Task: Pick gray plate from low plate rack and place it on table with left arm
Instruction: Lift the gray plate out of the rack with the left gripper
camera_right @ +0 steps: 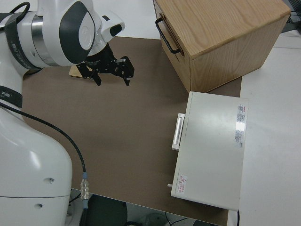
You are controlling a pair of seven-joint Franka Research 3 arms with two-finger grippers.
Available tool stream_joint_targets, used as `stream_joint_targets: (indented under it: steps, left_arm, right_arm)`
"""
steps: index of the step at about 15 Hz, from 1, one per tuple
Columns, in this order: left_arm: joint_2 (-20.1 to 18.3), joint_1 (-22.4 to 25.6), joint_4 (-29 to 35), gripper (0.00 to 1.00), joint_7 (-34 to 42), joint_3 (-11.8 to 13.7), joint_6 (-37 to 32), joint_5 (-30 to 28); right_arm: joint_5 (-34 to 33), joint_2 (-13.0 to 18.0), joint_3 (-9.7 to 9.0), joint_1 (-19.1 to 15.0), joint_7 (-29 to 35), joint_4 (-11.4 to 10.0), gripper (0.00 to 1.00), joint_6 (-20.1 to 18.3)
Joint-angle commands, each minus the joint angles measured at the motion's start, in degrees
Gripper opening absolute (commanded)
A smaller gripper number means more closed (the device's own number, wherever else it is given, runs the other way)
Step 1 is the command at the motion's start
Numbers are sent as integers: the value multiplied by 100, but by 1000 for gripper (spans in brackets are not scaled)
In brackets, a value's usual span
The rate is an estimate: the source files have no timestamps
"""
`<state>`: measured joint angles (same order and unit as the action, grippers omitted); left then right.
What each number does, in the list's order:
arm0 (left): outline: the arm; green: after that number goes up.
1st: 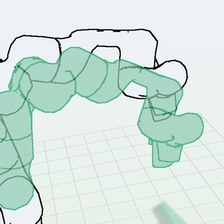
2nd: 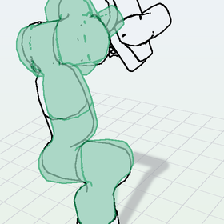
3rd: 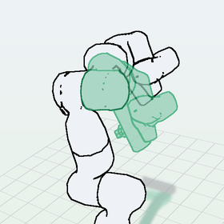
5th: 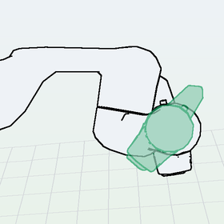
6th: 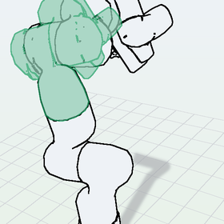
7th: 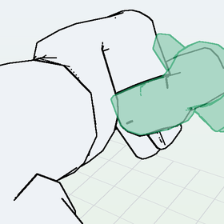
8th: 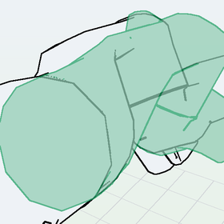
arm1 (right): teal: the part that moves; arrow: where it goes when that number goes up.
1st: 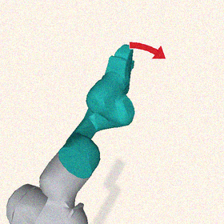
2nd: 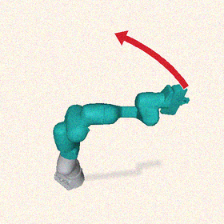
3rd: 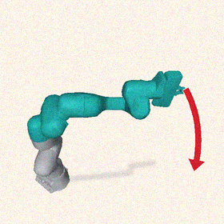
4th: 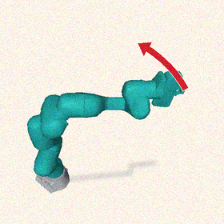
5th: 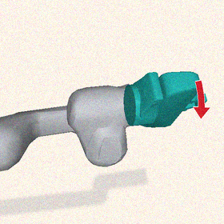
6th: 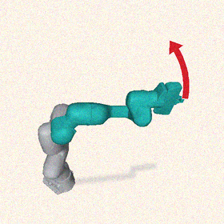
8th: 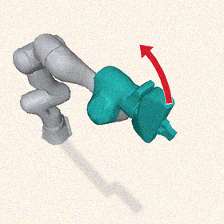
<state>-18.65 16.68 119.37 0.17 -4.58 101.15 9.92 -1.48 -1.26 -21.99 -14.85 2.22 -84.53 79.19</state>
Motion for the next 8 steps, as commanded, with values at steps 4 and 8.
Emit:
stream_joint_targets:
  steps: [4,8]
  left_arm:
    - [229,-288,68,119,386,27,-113,-1350]
    - [256,-455,288,119,773,27,-104,-2361]
  right_arm:
    - [-37,12,-121,-132,68,41,983,-62]
    - [-37,12,-121,-132,68,41,983,-62]
